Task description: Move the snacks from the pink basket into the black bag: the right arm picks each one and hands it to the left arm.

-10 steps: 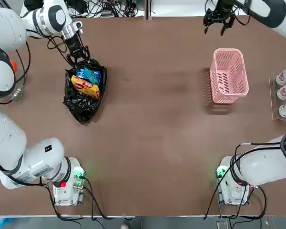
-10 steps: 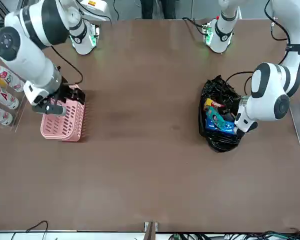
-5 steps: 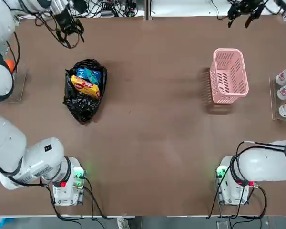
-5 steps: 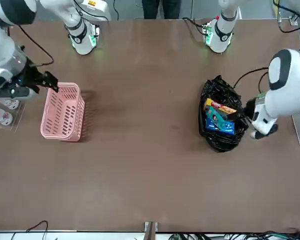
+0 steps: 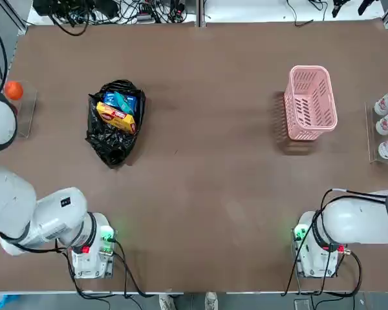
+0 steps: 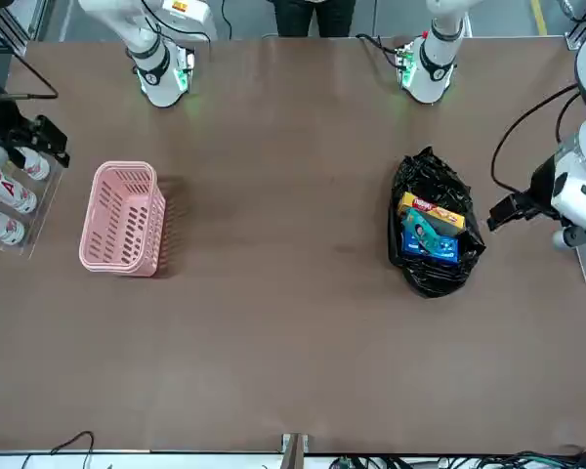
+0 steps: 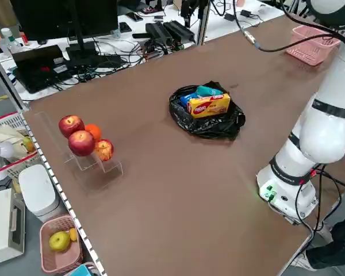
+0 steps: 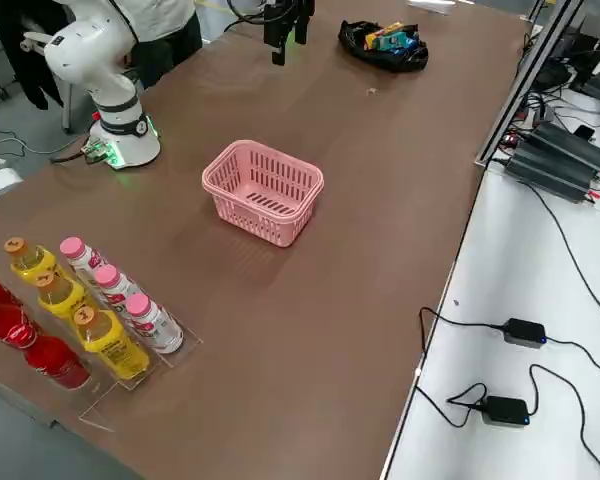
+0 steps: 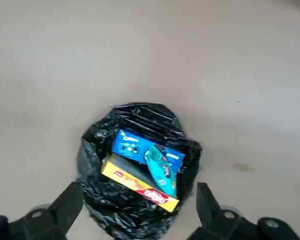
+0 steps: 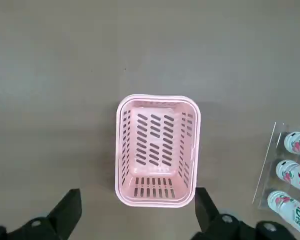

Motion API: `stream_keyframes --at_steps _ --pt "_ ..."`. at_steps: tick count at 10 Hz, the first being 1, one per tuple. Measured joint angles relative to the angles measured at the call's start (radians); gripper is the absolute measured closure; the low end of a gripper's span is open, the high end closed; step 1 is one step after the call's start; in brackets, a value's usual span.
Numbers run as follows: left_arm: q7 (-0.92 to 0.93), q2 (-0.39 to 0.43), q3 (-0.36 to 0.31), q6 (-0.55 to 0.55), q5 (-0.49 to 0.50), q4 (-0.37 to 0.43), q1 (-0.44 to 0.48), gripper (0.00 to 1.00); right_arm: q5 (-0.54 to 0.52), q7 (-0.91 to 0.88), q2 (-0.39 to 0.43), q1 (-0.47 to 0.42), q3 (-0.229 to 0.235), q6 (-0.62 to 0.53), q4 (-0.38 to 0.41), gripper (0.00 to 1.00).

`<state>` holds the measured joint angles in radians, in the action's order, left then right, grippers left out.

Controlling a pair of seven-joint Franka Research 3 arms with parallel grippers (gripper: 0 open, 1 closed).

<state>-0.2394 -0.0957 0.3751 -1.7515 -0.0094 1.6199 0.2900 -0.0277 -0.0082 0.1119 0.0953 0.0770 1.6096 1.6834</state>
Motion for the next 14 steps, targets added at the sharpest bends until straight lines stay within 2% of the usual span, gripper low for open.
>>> stream_keyframes --at_steps 3,5,6,9,12,14 --pt "0.06 0.036 -0.238 0.083 -0.004 -0.077 -0.259 0.0 0.0 -0.001 0.0 0.0 -0.011 0.017 -0.006 0.0" --pt "0.121 0.085 -0.342 0.173 -0.012 -0.103 -0.353 0.0 -0.001 -0.001 0.0 -0.007 -0.005 0.014 -0.014 0.0" --pt "0.138 0.108 -0.363 0.201 -0.013 -0.103 -0.375 0.0 -0.002 0.0 0.0 -0.019 -0.004 0.013 -0.015 0.0" --pt "0.143 0.124 -0.368 0.225 -0.013 -0.101 -0.392 0.0 -0.002 -0.004 0.0 -0.115 -0.034 0.012 -0.015 0.0" --pt "0.144 0.121 -0.369 0.225 -0.013 -0.099 -0.415 0.0 -0.002 -0.004 0.0 -0.12 -0.05 0.013 -0.014 0.0" --pt "0.144 0.121 -0.405 0.225 -0.013 -0.099 -0.451 0.0 -0.002 -0.004 -0.001 -0.12 -0.051 0.044 -0.014 0.0"
